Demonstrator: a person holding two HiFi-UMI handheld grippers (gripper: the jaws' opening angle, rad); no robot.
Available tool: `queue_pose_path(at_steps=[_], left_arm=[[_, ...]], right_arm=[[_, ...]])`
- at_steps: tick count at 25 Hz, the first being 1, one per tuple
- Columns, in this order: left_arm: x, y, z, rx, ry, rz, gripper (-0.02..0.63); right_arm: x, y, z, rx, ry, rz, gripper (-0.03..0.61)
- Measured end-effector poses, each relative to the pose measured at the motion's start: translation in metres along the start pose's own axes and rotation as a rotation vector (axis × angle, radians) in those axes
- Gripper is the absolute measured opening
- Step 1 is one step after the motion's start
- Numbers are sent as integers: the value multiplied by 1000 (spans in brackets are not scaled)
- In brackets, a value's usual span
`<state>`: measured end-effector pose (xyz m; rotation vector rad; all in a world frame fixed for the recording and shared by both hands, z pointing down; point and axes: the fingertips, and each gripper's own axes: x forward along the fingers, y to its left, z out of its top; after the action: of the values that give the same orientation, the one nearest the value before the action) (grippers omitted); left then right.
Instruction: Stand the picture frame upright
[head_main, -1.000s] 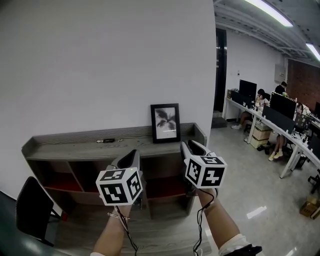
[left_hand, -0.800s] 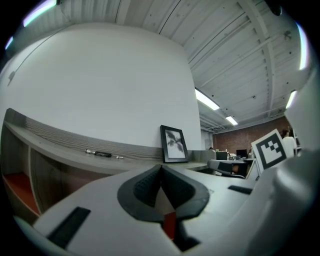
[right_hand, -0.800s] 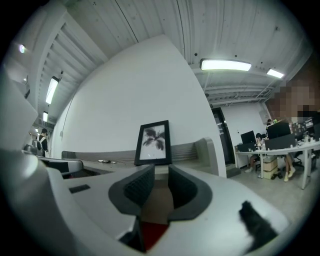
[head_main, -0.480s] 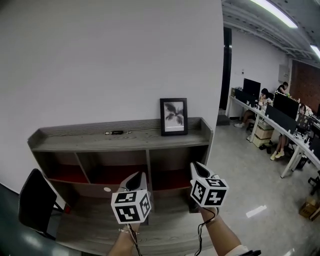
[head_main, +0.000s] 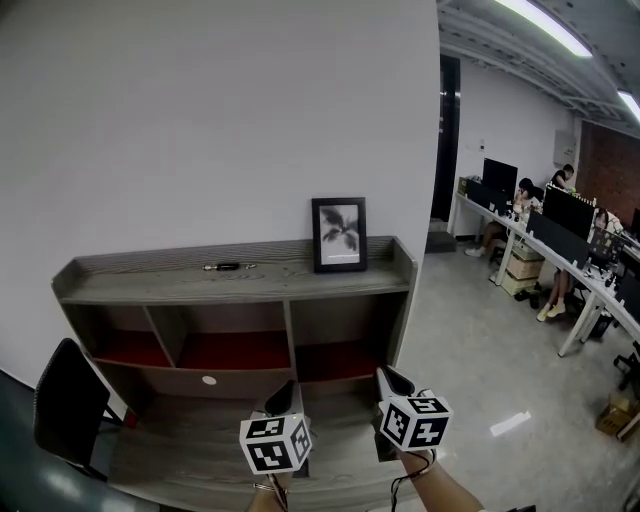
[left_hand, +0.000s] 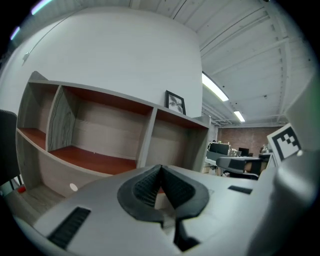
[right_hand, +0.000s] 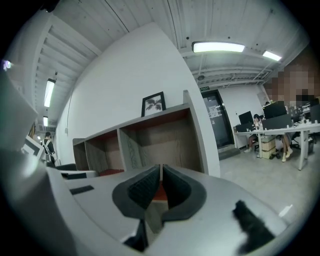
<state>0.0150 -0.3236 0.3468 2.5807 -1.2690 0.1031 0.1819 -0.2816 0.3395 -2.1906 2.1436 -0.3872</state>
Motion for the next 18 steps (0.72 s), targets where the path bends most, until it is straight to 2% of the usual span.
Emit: queue_pose_path(at_steps=[4, 8, 12, 18], left_arm=[[7, -14, -19, 5, 32, 1, 14], [11, -22, -38, 23, 56, 28, 13], [14, -25, -47, 20, 73, 64, 13], [21, -36, -40, 19, 60, 82, 13]], right_arm=[[-7, -19, -24, 8, 33, -12, 40], [-9, -29, -37, 5, 67, 16, 40], [-9, -32, -36, -18, 66, 38, 40], [-7, -38, -25, -62, 55, 22, 32]])
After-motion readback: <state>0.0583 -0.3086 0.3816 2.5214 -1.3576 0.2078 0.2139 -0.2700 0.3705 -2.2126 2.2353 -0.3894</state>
